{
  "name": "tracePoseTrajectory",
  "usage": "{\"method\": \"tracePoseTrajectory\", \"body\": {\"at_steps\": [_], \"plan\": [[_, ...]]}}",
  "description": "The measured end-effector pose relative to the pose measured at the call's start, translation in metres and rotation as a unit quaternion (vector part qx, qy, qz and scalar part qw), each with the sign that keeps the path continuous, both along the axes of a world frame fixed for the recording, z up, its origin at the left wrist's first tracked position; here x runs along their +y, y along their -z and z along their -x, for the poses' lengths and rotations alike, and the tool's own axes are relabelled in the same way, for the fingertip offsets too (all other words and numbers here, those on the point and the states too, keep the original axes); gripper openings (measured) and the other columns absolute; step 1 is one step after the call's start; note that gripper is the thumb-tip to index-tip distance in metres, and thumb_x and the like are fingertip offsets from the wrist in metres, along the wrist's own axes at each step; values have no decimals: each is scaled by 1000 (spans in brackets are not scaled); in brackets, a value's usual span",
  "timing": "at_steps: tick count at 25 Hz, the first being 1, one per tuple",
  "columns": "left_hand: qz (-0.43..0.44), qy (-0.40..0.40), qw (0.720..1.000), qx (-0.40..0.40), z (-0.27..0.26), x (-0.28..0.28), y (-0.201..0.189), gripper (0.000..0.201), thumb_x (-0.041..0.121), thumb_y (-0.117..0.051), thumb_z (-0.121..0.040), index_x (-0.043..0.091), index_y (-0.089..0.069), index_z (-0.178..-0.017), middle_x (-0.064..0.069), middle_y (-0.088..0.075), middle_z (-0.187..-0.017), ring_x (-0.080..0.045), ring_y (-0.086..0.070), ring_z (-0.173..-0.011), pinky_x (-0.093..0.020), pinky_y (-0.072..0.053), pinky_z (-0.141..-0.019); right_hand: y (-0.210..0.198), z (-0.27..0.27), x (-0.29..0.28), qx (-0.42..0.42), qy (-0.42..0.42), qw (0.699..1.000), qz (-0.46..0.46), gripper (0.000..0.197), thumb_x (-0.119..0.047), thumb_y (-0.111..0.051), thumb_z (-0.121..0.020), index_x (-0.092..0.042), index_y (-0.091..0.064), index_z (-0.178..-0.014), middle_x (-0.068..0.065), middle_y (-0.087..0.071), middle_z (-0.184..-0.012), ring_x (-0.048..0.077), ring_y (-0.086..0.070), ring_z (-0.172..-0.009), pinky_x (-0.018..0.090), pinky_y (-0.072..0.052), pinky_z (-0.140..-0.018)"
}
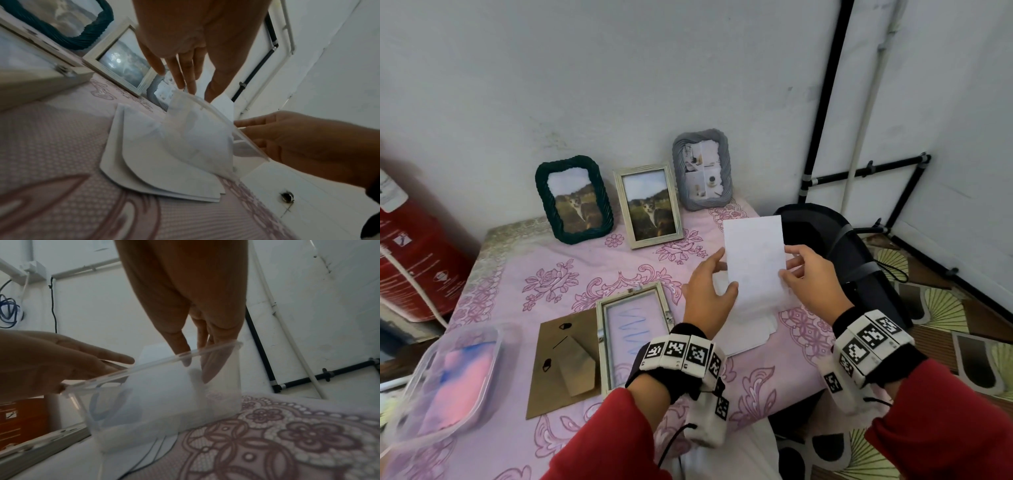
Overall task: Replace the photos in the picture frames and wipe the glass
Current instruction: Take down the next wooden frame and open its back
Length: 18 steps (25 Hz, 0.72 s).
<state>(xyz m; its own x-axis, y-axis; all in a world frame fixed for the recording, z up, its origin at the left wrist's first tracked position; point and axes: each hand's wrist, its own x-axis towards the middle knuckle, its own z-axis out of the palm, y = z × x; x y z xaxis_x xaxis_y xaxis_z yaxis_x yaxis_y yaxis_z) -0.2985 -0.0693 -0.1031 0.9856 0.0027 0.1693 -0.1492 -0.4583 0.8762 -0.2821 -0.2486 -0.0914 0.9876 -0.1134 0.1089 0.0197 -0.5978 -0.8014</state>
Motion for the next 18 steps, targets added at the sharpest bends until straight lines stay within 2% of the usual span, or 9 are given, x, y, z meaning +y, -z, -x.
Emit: {"method": "tracePoseTrajectory", "body": {"at_steps": [2,3,6,10,13,18], "plan": [[52,18,998,-15,3,3,-3,55,4,-61,-84,17,-45,-135,-5,-58,-121,-6,-51,-109,-10,-39,-84,-3,2,-1,-18,10,999,-26,37,-1,-57,-86,-7,-53,-122,2,-54,-86,6,-50,-65,14,-42,-63],[63,21,998,-19,4,5,-4,55,2,-61,-84,17,-46,-134,-6,-57,-121,-7,-53,-107,-10,-41,-81,-6,3,-1,-26,12,999,-34,35,-1,-57,-87,-7,-54,-121,4,-55,-87,6,-50,-65,14,-41,-63],[108,21,993,-34,6,7,-9,54,0,-60,-83,18,-47,-133,-5,-56,-120,-11,-57,-102,-24,-50,-85,-14,5,4,-53,12,997,-51,34,-3,-57,-88,-9,-54,-120,9,-58,-91,10,-51,-67,14,-44,-64],[142,11,988,-61,7,16,-19,55,0,-61,-83,24,-46,-131,1,-57,-117,-7,-59,-97,-24,-52,-87,-29,5,12,-106,6,992,-69,32,-1,-57,-87,-11,-57,-117,12,-62,-93,18,-57,-73,20,-49,-68],[152,13,985,-76,9,27,-27,57,-2,-61,-83,21,-46,-132,-2,-56,-120,-12,-60,-100,-23,-54,-85,-39,4,20,-132,-2,988,-81,31,0,-57,-86,-10,-59,-116,14,-64,-92,23,-60,-75,32,-54,-78],[162,2,982,-93,14,45,-36,57,-1,-62,-83,28,-45,-130,2,-53,-120,-10,-57,-99,-15,-53,-74,-47,6,40,-150,-23,984,-96,30,-1,-59,-86,-8,-60,-115,9,-63,-88,17,-57,-70,35,-55,-78]]}}
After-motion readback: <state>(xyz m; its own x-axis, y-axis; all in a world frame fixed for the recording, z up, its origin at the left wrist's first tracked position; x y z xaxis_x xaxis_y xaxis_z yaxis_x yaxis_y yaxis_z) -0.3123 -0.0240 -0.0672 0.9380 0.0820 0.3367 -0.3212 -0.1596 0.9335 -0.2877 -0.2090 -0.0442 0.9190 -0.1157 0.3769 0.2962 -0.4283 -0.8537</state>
